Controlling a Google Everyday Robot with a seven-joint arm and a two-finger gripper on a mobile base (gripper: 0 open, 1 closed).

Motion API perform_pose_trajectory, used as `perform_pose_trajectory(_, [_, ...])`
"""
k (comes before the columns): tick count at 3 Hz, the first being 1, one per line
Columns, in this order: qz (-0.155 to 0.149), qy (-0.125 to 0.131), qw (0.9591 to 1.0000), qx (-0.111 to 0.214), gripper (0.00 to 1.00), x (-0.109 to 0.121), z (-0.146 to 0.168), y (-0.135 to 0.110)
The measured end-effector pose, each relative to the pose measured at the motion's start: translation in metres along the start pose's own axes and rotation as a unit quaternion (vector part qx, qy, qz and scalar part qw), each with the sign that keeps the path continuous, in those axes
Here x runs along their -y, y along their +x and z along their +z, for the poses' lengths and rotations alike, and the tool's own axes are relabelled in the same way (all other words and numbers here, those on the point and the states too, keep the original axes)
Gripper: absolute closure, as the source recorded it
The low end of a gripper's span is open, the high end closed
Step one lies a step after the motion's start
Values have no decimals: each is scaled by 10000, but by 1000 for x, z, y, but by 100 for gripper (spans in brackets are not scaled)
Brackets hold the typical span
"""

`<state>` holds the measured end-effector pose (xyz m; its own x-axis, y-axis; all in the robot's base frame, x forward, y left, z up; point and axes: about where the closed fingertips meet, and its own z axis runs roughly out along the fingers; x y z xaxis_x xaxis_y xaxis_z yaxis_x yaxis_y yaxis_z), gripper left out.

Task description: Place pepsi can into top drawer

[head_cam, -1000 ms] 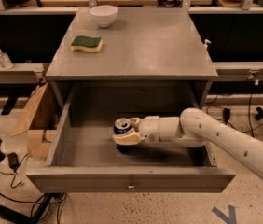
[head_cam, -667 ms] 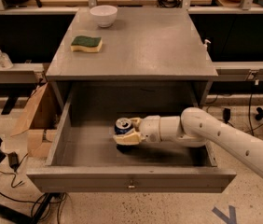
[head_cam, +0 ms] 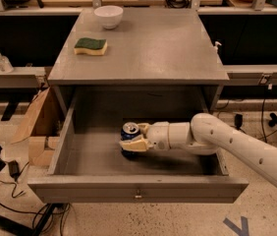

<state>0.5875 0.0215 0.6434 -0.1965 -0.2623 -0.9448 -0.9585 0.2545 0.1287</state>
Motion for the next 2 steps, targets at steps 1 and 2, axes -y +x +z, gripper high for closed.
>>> perform_pose_trajectory(1, [0,-2,10000,0,3,0,0,0])
perform_pose_trajectory(2, [-1,-12,10000,1,0,-1,1,0])
